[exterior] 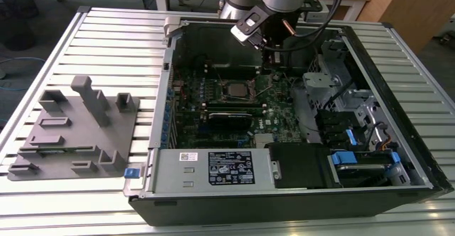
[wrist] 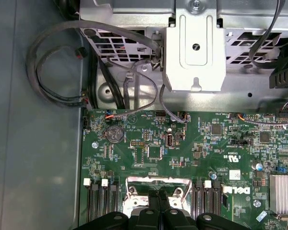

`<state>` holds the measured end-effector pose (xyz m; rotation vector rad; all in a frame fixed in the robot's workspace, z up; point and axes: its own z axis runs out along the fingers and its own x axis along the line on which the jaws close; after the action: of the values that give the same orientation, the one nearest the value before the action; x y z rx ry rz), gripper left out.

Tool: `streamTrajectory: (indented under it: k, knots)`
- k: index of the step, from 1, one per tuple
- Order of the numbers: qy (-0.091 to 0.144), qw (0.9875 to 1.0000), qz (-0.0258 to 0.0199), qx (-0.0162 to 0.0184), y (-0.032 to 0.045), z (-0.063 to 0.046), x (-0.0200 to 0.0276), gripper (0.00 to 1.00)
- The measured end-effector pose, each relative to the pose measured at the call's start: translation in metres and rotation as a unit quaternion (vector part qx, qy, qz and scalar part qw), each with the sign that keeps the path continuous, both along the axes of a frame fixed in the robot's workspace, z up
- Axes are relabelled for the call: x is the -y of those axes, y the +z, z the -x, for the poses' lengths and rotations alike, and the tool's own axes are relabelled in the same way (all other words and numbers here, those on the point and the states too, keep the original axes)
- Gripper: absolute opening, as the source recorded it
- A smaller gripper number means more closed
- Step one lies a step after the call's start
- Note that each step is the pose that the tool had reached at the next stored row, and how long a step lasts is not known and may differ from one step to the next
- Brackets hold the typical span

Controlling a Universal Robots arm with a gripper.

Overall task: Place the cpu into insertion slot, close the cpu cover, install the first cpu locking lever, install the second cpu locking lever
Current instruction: 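Close the cpu cover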

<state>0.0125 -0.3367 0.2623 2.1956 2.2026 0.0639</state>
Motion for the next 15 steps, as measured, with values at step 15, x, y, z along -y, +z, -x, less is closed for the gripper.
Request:
streamTrajectory:
  k: [15]
  knots:
    - [0.000, 1.0000, 0.0000, 0.0000, 0.0015, -0.0049, 0.0000, 0.11]
